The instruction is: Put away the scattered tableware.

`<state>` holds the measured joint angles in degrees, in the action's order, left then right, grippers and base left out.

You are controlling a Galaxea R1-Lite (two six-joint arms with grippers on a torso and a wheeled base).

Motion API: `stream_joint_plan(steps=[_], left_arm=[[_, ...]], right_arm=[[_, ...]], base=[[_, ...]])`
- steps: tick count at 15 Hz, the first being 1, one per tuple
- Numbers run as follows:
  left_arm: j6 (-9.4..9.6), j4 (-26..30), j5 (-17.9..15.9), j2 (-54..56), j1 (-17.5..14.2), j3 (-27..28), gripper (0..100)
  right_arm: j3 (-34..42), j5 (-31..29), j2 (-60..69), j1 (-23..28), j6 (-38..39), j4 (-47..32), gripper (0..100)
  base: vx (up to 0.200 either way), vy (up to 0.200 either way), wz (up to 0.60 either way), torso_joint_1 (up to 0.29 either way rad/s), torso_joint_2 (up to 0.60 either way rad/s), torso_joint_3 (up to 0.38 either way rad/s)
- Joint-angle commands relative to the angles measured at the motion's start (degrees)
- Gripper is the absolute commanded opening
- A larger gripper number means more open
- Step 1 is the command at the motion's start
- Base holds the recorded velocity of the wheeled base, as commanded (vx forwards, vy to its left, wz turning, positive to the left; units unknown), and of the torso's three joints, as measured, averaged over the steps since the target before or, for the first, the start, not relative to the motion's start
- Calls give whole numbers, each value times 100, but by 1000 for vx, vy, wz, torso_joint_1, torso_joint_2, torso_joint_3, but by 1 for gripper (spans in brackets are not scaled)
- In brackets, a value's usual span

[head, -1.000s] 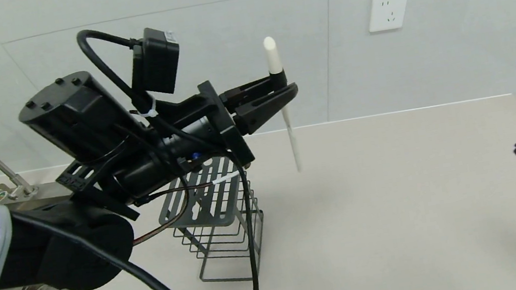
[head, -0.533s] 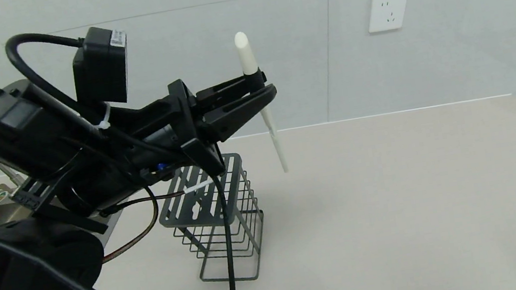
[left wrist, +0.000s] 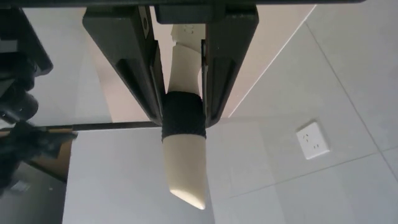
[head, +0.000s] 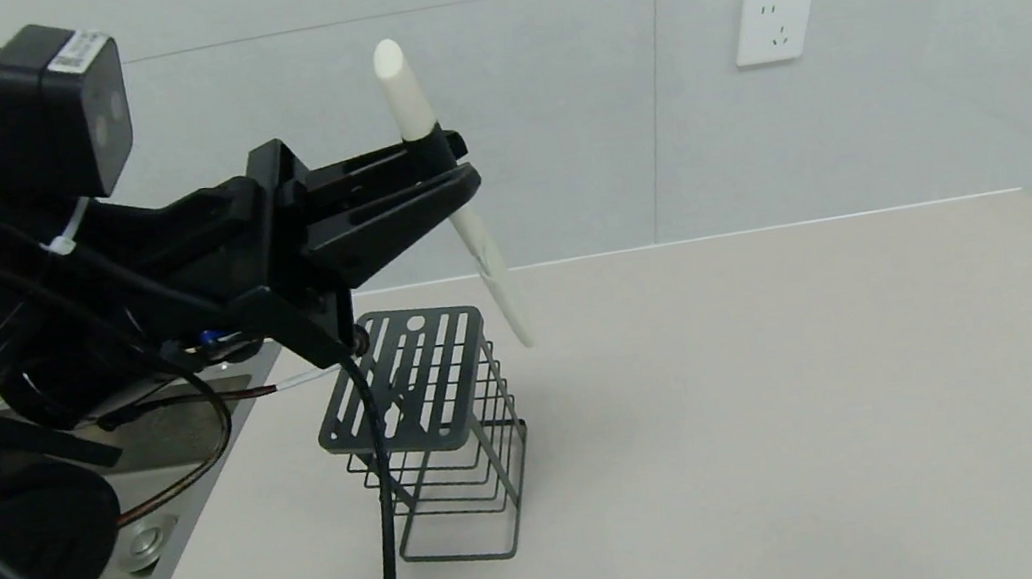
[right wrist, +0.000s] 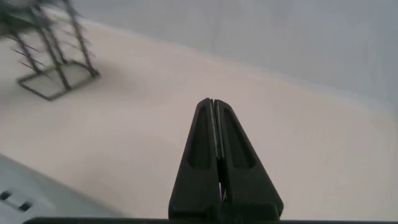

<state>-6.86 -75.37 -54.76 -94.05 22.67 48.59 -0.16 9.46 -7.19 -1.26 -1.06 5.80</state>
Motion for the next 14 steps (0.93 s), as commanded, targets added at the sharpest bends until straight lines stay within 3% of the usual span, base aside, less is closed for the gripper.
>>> stream_joint_plan(steps=[1, 5, 6, 8, 9, 11, 14], left_arm=[[10, -4, 0, 150, -307, 10, 0], [54, -12, 0, 256, -826, 10, 0], [62, -12, 0, 256, -835, 10, 0], [273, -12, -8, 194, -844, 19, 0], [300, -12, -52, 150, -844, -60, 0], [308, -21, -518, 124, -844, -175, 0], [300, -197, -668, -122, -844, -139, 0]], right_arm=[[16, -366, 719, 134, 361, -281, 0], [16, -1377, 719, 134, 282, -404, 0], [16, -1429, 719, 134, 291, -554, 0], [16, -1421, 719, 134, 282, -528, 0], [16, -1421, 719, 134, 291, -536, 0], [16, -1421, 719, 134, 291, -536, 0], [16, -1421, 719, 134, 282, -545, 0]], base=[[0, 0, 0, 0, 0, 0], [0, 0, 0, 0, 0, 0], [0, 0, 0, 0, 0, 0], [0, 0, 0, 0, 0, 0], [0, 0, 0, 0, 0, 0], [0, 0, 0, 0, 0, 0], [0, 0, 0, 0, 0, 0]])
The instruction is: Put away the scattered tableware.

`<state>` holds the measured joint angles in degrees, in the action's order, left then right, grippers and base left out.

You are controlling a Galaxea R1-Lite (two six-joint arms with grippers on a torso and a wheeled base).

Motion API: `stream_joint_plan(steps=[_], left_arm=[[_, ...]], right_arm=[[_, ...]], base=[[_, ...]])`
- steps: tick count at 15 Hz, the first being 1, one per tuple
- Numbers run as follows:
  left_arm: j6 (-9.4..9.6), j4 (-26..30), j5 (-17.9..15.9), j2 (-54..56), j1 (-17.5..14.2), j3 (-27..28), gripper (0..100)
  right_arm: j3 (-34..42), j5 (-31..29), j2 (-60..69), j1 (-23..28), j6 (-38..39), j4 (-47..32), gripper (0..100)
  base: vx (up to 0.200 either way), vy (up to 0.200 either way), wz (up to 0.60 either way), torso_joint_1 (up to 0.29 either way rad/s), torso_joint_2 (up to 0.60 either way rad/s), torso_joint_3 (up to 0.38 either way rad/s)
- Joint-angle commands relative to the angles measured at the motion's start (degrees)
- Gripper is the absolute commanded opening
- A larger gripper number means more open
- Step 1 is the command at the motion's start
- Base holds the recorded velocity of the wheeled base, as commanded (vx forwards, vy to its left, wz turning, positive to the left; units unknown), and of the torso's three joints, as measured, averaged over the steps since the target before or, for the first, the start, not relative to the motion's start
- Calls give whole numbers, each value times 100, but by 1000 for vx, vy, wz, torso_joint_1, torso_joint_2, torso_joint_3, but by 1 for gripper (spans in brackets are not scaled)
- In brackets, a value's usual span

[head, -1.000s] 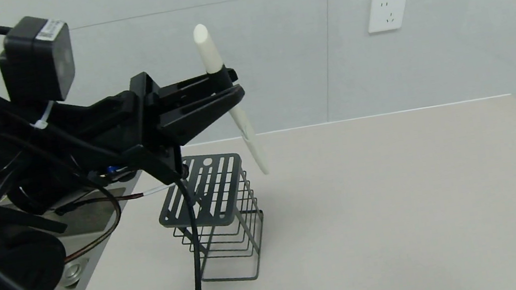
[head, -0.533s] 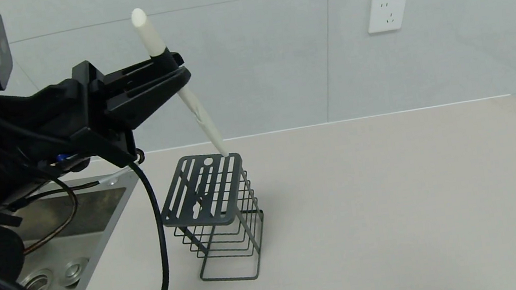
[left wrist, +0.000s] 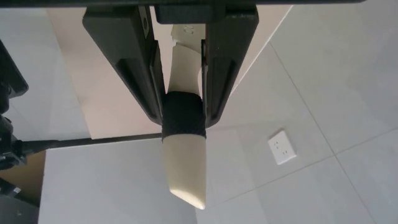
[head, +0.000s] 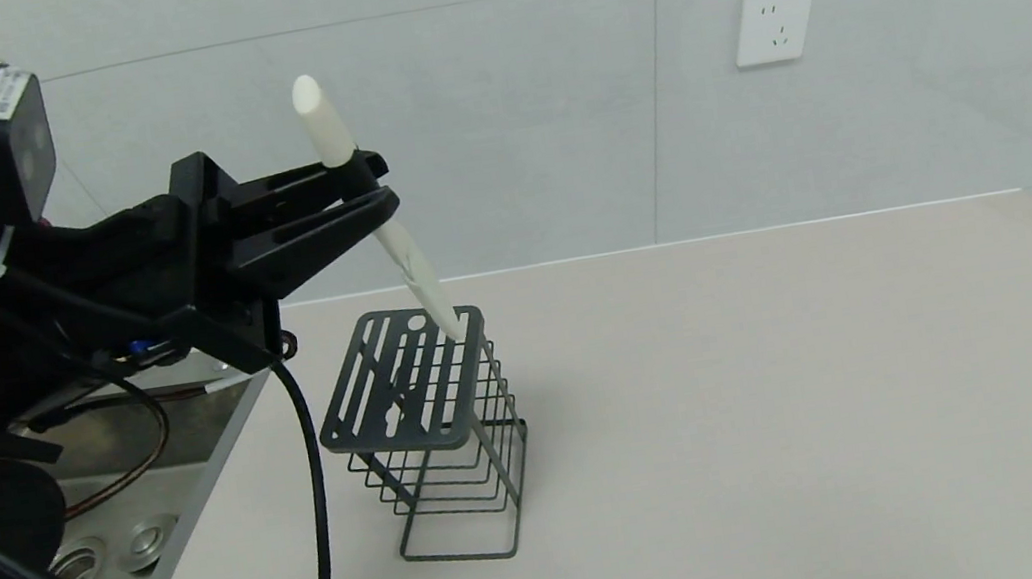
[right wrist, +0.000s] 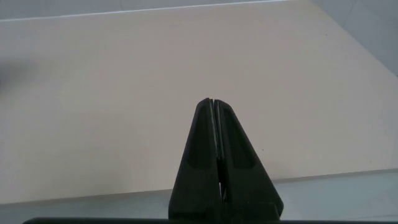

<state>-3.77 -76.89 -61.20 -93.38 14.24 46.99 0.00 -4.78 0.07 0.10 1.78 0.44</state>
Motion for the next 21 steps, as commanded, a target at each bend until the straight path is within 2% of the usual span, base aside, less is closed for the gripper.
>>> stream_joint_plan(steps=[1, 2, 3, 4, 5, 10, 21], left_arm=[[-28, -248, -165, -365, 0, 73, 0], [-98, -547, -288, -567, -9, 126, 0], [-265, -907, -314, -725, -44, 126, 0], [-353, -1030, -314, -752, -35, 126, 0], [-704, -1311, -305, -796, -35, 135, 0], [-766, -1311, -331, -629, -220, 117, 0], [-766, -1311, -340, -699, -229, 29, 0]], right_arm=[[0, 3, -7, -1, -2, -9, 0], [0, 3, -7, -1, 7, -9, 0], [0, 3, -7, -1, 7, -9, 0], [0, 3, -7, -1, 7, -9, 0], [0, 3, -7, -1, 7, -9, 0], [0, 3, -7, -1, -2, -9, 0], [0, 12, -7, -1, -2, -9, 0]], base=[[0, 0, 0, 0, 0, 0], [0, 0, 0, 0, 0, 0], [0, 0, 0, 0, 0, 0], [0, 0, 0, 0, 0, 0], [0, 0, 0, 0, 0, 0], [0, 0, 0, 0, 0, 0], [0, 0, 0, 0, 0, 0]])
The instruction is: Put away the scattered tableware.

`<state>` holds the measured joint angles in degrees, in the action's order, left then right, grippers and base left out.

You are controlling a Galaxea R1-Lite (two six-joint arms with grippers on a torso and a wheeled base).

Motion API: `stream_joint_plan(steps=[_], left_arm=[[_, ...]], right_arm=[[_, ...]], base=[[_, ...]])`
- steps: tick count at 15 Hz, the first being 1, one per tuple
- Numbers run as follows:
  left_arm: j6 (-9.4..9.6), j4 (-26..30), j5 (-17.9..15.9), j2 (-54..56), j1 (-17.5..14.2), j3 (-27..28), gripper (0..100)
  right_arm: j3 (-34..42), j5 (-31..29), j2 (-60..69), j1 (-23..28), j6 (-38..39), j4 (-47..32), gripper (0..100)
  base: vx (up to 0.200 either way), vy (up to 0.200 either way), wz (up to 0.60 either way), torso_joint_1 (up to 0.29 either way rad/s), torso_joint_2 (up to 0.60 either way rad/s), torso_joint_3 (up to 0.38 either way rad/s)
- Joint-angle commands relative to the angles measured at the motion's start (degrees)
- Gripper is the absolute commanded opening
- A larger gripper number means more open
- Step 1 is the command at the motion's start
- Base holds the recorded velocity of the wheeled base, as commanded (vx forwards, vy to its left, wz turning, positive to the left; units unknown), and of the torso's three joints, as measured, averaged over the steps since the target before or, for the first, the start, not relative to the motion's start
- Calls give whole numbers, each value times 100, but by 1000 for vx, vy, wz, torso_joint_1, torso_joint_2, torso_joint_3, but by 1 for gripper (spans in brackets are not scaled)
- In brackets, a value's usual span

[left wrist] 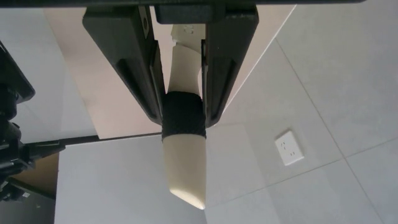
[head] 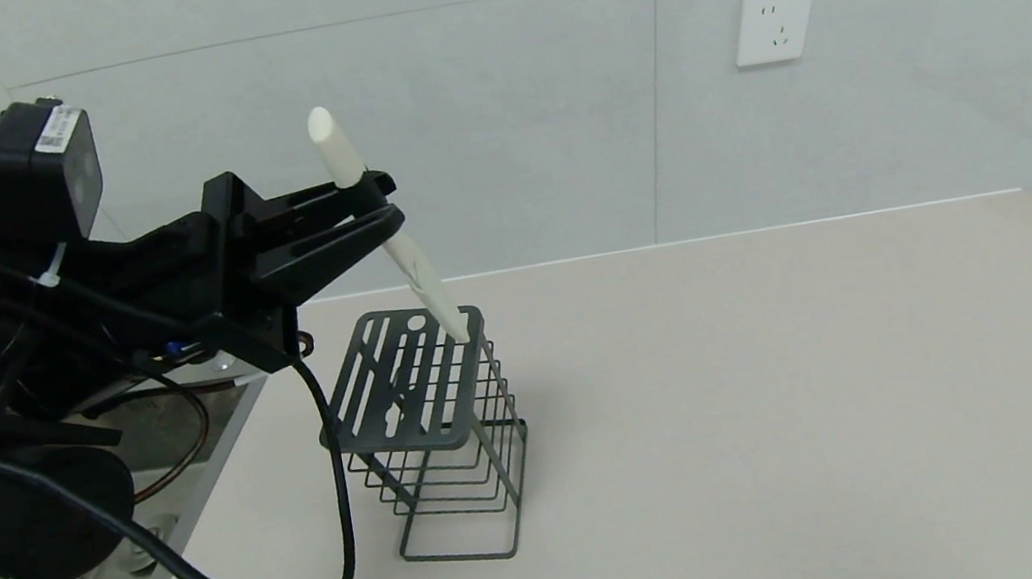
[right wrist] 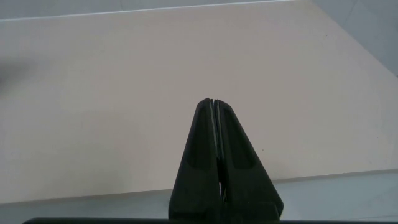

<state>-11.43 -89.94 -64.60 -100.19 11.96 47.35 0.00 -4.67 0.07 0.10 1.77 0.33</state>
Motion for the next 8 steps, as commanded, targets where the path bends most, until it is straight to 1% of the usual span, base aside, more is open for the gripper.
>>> stream_joint_plan(steps=[1, 3, 8], left_arm=[[1, -6, 0, -26, -18, -15, 0], [10, -6, 0, -44, -97, -33, 0], [10, -6, 0, -97, -106, -41, 0]], right_arm=[[0, 1, -7, -1, -1, 2, 0], [0, 1, -7, -1, -10, 2, 0], [0, 10, -7, -1, -10, 2, 0]], base=[[0, 0, 0, 0, 0, 0], [0, 0, 0, 0, 0, 0], [0, 0, 0, 0, 0, 0]])
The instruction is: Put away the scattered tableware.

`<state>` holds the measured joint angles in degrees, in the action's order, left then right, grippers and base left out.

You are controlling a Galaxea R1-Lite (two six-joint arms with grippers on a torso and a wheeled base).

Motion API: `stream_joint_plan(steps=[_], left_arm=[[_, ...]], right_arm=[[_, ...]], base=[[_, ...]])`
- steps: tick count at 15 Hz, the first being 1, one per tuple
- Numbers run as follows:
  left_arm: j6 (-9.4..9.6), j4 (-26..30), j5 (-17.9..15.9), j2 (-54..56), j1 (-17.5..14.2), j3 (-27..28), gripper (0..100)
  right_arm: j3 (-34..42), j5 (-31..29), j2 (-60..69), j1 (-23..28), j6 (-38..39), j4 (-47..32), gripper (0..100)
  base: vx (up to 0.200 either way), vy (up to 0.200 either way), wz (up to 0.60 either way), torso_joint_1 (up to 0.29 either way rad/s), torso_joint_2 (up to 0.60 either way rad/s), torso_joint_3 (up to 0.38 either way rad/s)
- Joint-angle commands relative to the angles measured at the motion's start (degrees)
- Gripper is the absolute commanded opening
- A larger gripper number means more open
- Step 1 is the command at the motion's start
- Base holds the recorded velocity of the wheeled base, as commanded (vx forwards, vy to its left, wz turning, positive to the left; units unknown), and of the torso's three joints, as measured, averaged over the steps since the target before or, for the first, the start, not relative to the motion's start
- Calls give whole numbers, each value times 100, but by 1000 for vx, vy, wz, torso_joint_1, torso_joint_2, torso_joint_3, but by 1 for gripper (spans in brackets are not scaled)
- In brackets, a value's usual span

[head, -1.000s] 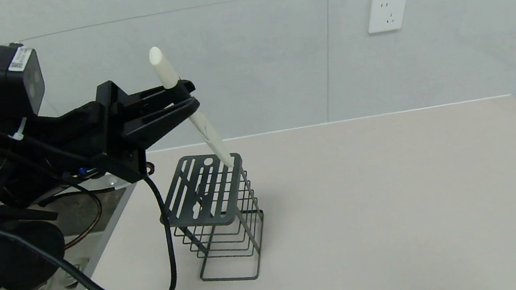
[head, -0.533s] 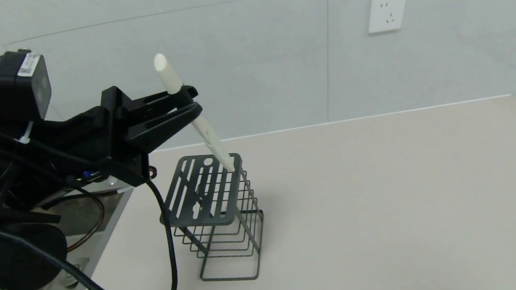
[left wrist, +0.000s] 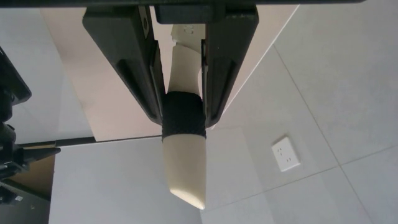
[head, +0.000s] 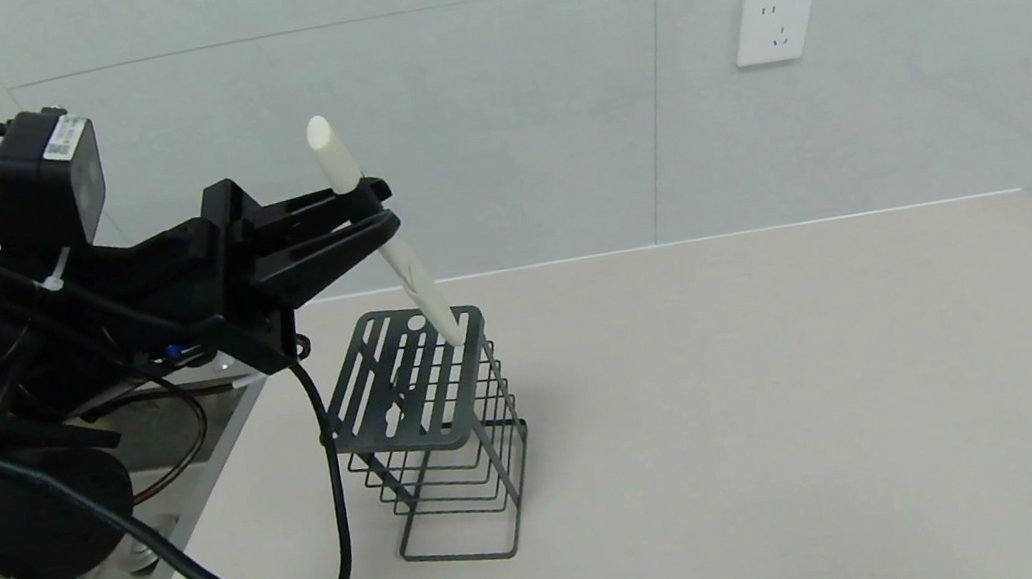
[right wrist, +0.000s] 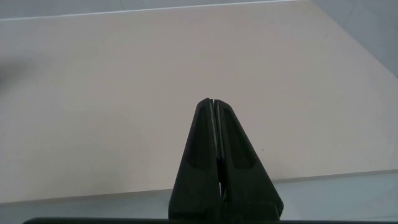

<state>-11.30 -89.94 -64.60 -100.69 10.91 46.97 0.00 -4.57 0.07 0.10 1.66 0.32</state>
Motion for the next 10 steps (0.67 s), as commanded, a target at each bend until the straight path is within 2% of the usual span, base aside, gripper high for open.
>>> stream_joint_plan(steps=[1, 10], left_arm=[[5, -6, 0, -73, -1, -4, 0], [23, -6, 9, -187, -54, 5, 0]], right_arm=[[0, 0, -7, -1, 1, 3, 0], [0, 0, -7, -1, 1, 3, 0]], base=[[0, 0, 0, 0, 0, 0], [0, 0, 0, 0, 0, 0]])
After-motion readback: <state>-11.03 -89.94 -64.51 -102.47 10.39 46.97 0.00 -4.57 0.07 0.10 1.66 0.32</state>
